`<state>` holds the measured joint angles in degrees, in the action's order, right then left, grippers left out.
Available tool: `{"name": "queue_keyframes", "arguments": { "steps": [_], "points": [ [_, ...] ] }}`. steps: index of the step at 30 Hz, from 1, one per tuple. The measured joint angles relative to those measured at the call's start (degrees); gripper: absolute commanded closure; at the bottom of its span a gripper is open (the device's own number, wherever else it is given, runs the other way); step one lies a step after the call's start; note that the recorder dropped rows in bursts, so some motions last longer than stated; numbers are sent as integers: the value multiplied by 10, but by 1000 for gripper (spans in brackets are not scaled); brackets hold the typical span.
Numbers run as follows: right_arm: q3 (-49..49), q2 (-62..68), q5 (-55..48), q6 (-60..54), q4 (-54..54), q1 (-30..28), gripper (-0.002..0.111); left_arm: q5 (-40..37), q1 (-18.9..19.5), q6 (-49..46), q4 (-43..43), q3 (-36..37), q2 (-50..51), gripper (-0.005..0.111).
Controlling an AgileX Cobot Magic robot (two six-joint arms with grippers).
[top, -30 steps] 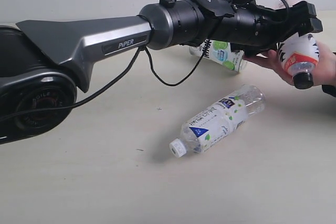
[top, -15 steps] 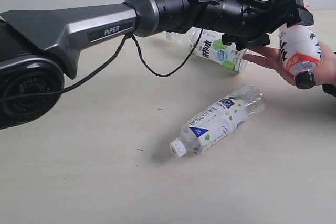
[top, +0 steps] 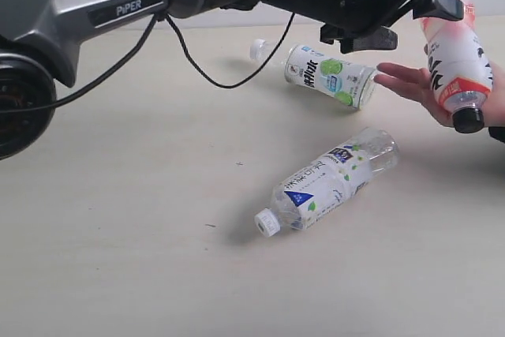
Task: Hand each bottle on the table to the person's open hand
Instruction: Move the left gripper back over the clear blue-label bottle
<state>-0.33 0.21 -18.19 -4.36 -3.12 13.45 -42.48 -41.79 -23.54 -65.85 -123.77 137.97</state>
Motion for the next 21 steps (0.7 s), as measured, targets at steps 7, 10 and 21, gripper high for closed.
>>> {"name": "queue_keyframes", "arguments": {
  "steps": [7, 10, 21],
  "points": [
    [0, 0, 0, 0, 0, 0, 108, -76, 16, 0, 67, 0, -36, 71],
    [0, 0, 0, 0, 0, 0, 108, -103, 18, 0, 104, 0, -50, 100],
    [0, 0, 0, 0, 0, 0, 108, -188, 18, 6, 219, 0, -68, 107]
  ]
}}
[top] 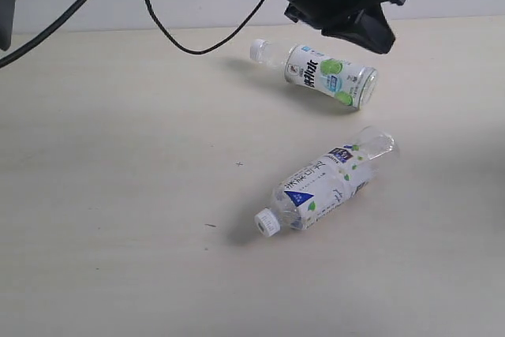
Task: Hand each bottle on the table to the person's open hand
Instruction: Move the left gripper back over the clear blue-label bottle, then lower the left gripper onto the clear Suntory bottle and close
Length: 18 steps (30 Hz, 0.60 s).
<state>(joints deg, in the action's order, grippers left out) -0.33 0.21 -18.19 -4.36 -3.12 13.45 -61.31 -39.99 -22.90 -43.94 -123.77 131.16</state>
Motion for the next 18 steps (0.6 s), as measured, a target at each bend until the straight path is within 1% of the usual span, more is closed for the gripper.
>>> {"name": "queue_keyframes", "arguments": {
  "steps": [2, 6, 10, 14, 18],
  "points": [
    [0, 0, 0, 0, 0, 0, 108, -15, 0, 17, 52, 0, -1, 107],
    [0, 0, 0, 0, 0, 0, 108, -46, -7, 70, 188, 0, -6, 107],
    [0, 0, 0, 0, 0, 0, 108, -75, -34, 112, 313, 0, -7, 107],
    [0, 0, 0, 0, 0, 0, 108, -84, -70, 132, 389, 0, -7, 107],
    [0, 0, 0, 0, 0, 0, 108, -86, -108, 143, 406, 0, -7, 107]
  ]
}}
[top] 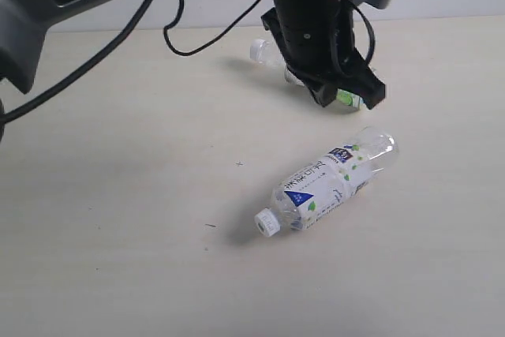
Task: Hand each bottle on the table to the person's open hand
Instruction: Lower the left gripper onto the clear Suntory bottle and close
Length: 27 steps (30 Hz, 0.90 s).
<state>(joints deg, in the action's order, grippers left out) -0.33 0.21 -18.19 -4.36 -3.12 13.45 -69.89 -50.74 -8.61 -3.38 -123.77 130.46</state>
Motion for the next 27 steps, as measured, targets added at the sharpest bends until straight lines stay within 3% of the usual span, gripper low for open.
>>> {"name": "queue_keyframes", "arguments": {
  "steps": [9, 22, 24, 27],
  "points": [
    [0, 0, 0, 0, 0, 0, 108, -1, -60, 11, 5, 0, 0, 107],
    [0, 0, 0, 0, 0, 0, 108, -1, -65, 21, 39, 55, 0, 106],
    [0, 0, 0, 0, 0, 0, 108, -1, -65, 22, 48, 58, 0, 101],
    [0, 0, 0, 0, 0, 0, 108, -1, -65, 25, 55, 60, 0, 81]
  ]
}}
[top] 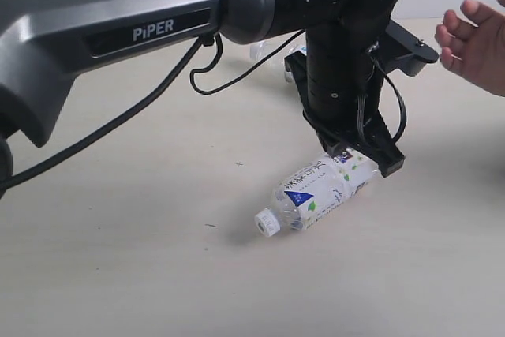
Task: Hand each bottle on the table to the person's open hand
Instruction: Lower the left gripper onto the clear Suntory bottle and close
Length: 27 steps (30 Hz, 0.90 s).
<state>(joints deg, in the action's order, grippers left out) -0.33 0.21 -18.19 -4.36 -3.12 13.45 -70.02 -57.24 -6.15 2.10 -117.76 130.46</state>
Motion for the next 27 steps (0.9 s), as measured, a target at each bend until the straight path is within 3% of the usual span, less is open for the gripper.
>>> {"name": "queue_keyframes", "arguments": {
  "steps": [5, 8, 27],
  "points": [
    [0, 0, 0, 0, 0, 0, 108, 0, 0, 0, 4, 0, 0, 27],
    [0, 0, 0, 0, 0, 0, 108, 0, 0, 0, 4, 0, 0, 6],
    [0, 0, 0, 0, 0, 0, 108, 0, 0, 16, 8, 0, 1, 3]
  ]
}}
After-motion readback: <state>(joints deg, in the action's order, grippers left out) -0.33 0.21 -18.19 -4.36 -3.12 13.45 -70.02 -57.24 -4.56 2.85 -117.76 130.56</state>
